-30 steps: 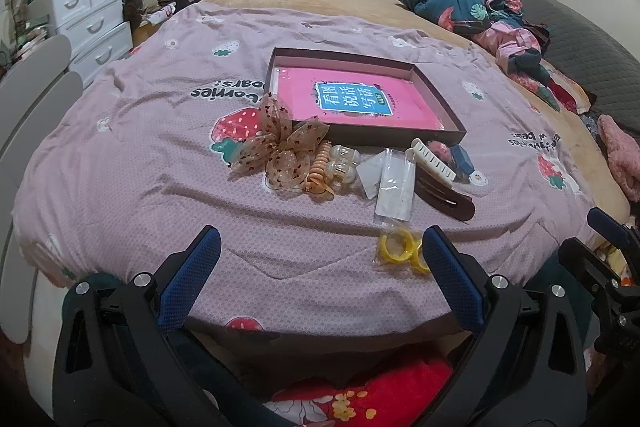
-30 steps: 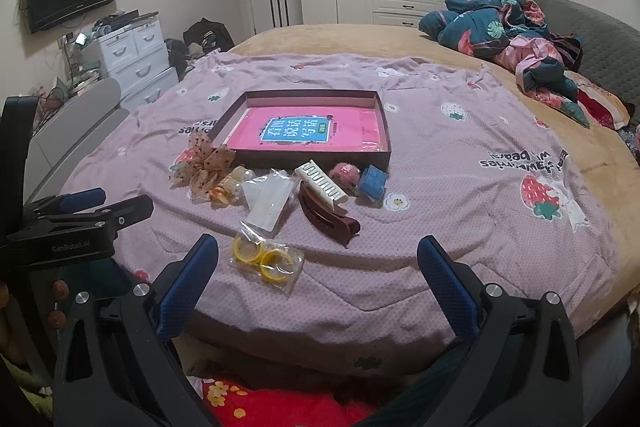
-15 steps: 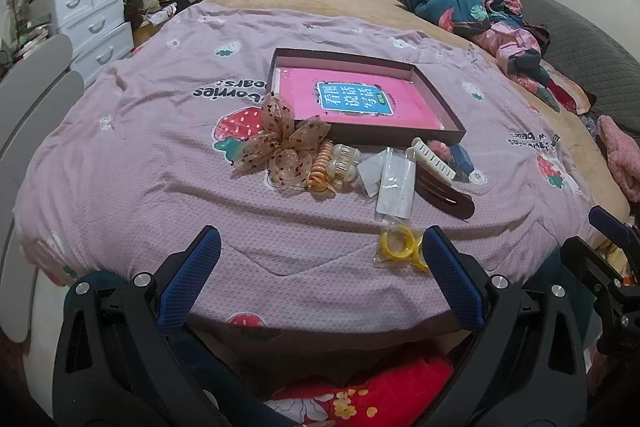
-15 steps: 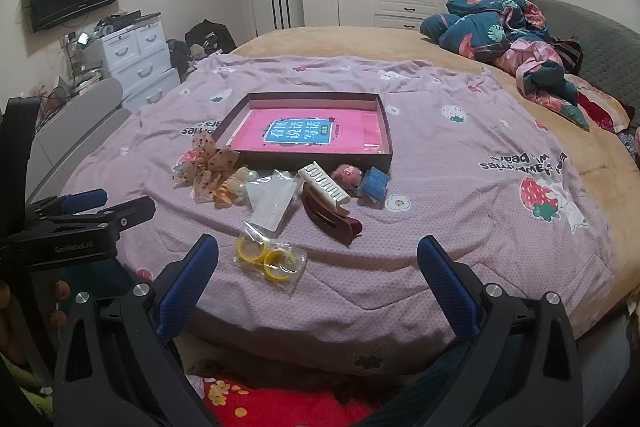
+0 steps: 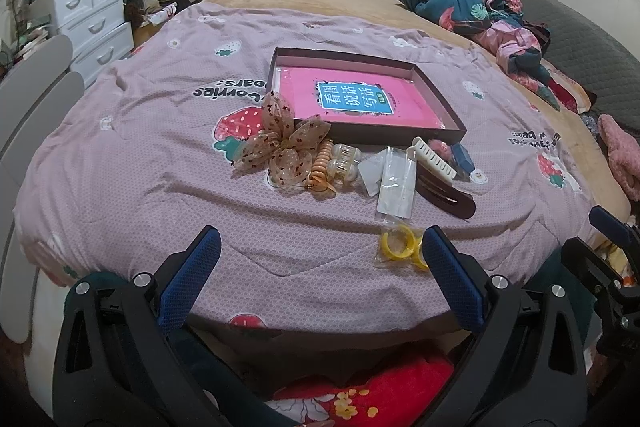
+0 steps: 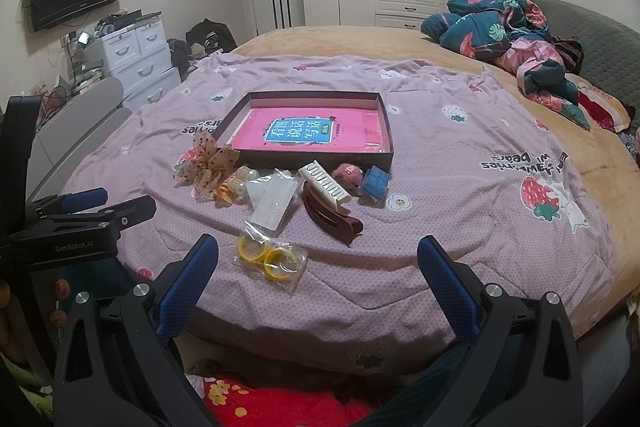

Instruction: Organize jewelry

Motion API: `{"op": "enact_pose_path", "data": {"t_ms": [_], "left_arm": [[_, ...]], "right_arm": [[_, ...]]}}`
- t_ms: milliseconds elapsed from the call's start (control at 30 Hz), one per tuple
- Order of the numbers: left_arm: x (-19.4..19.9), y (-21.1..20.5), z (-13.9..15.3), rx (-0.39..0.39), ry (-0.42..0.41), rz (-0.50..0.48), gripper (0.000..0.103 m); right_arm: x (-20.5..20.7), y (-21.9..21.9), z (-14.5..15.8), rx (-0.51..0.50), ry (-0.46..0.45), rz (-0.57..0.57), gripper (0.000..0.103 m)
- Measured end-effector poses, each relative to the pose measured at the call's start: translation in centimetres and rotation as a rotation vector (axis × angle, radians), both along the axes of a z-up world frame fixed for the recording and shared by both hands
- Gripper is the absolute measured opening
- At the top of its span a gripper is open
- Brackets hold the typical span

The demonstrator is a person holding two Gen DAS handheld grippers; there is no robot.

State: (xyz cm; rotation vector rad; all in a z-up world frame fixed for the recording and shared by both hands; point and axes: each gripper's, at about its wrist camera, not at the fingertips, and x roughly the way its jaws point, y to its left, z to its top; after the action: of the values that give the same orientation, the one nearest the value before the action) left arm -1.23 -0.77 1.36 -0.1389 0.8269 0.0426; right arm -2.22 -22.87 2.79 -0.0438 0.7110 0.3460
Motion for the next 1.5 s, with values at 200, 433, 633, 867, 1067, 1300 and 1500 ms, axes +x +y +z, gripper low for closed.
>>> {"op": "enact_pose_path", "data": {"t_ms": [200, 433, 633, 867, 1067, 1300, 1500], "left_arm": [[-0.5, 0.4, 0.3, 0.002, 0.004, 0.011, 0.094], [0.2, 1.8, -0.2, 0.008, 0.02, 0.044, 0.094], [0.6, 3.6, -0.8, 0.02, 0.03, 0.094, 0.094], [1.0, 5.7, -1.4, 0.034, 0.045, 0.151, 0.095], [2.2, 7.0, -2.3, 0.047, 0.072, 0.176, 0.095], [5.6, 7.5, -4.4, 0.064, 0.127, 0.154, 0.094], [9.1, 7.9, -5.8, 0.029, 0.154, 0.121, 0.094]], "right_arm": [[0.1, 0.5, 0.0, -0.018, -0.005, 0.018, 0.099], [1.1, 1.4, -0.5, -0.043, -0.002, 0.058, 0.099], [2.0, 3.1, -1.6, -0.068, 0.022, 0.126, 0.099], [3.0, 6.1, -4.5, -0.159, 0.065, 0.237, 0.099], [4.2, 7.7, -6.6, -0.204, 0.083, 0.294, 0.099], [7.0, 7.9, -9.1, -0.236, 0.104, 0.278, 0.099], [8.2, 8.3, -11.1, -0.299, 0.098, 0.295, 0.099]]}}
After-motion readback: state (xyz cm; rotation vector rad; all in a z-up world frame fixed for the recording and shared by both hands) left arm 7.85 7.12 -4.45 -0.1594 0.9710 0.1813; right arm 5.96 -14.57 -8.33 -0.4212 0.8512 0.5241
